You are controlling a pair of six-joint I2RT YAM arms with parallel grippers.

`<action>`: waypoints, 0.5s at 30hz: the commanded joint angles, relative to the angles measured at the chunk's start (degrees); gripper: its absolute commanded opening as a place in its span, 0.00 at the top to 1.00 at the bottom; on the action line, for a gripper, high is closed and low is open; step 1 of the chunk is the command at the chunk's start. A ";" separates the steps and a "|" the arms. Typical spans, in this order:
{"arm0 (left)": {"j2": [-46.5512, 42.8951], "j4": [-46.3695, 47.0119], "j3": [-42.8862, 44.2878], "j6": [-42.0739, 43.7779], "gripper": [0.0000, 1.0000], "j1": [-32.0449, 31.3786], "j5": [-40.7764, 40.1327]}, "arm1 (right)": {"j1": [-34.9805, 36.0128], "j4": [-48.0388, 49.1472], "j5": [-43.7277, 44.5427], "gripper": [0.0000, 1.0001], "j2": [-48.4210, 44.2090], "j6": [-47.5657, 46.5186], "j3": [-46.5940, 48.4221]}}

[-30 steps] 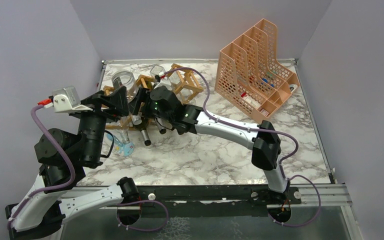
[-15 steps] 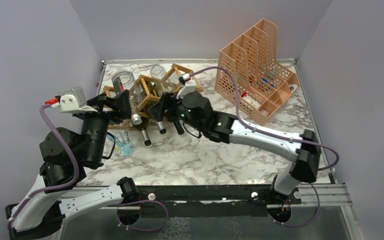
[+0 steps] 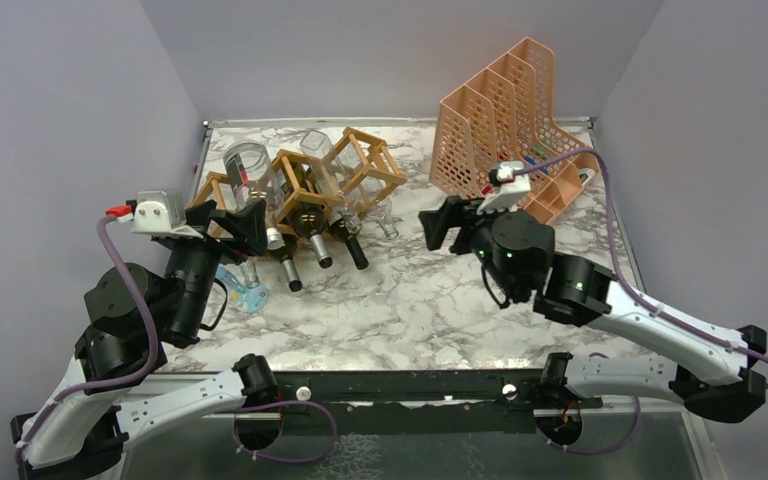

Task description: Put the wine bottle on the wine rack

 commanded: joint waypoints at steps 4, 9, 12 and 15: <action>-2.57 -1.52 -0.68 2.62 0.10 0.13 2.62 | 0.12 -15.18 17.81 0.18 -9.90 -2.29 0.35; -4.04 -1.60 -0.50 4.52 0.06 0.18 2.83 | 0.14 -16.04 21.26 0.18 -14.45 -5.95 2.08; -4.43 -2.24 0.23 4.83 0.05 0.13 1.70 | 0.12 -15.52 22.42 0.18 -16.21 -8.29 3.10; -5.21 -2.39 1.01 5.05 0.01 0.20 1.93 | 0.15 -15.60 22.62 0.18 -17.14 -9.04 3.71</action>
